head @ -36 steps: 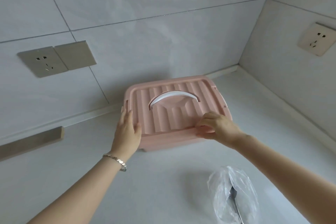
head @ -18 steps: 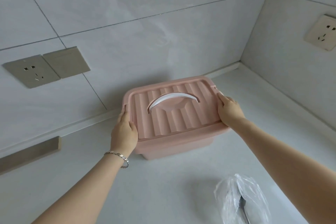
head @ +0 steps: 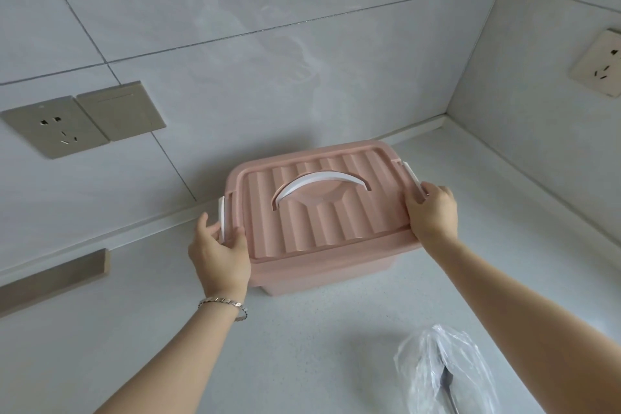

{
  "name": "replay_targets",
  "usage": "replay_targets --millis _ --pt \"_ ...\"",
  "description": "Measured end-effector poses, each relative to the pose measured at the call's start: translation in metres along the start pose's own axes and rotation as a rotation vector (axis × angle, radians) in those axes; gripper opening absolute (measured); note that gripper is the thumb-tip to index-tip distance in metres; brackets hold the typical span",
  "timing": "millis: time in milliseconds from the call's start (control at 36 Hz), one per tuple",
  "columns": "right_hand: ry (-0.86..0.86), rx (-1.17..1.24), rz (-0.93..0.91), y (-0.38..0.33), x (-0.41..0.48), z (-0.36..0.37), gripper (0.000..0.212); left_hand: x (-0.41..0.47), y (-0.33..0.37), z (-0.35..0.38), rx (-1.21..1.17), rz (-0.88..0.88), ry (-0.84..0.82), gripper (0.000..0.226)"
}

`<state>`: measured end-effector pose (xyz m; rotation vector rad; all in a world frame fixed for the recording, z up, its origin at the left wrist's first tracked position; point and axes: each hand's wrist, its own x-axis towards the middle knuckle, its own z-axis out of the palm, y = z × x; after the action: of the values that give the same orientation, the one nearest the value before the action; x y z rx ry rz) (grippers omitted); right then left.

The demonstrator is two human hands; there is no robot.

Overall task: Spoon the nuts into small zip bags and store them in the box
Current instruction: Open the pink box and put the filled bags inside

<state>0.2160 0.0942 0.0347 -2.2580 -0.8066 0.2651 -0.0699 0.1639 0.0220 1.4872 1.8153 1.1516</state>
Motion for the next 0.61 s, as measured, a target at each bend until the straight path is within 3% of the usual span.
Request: replay_targets --millis 56,417,528,611 --pt "0.008 -0.002 -0.014 0.001 0.000 0.000 0.028 -0.001 0.002 0.000 0.018 0.001 0.020 0.055" --pt "0.073 -0.029 -0.114 0.002 -0.005 -0.001 0.021 -0.005 0.009 0.000 0.156 0.126 0.044 0.015" --pt "0.054 0.011 -0.176 0.009 -0.032 0.002 0.025 -0.006 0.005 -0.010 0.334 0.330 -0.176 0.015" --pt "-0.005 -0.003 -0.217 0.020 -0.074 0.006 0.033 -0.012 -0.009 -0.021 0.421 0.508 -0.412 0.051"
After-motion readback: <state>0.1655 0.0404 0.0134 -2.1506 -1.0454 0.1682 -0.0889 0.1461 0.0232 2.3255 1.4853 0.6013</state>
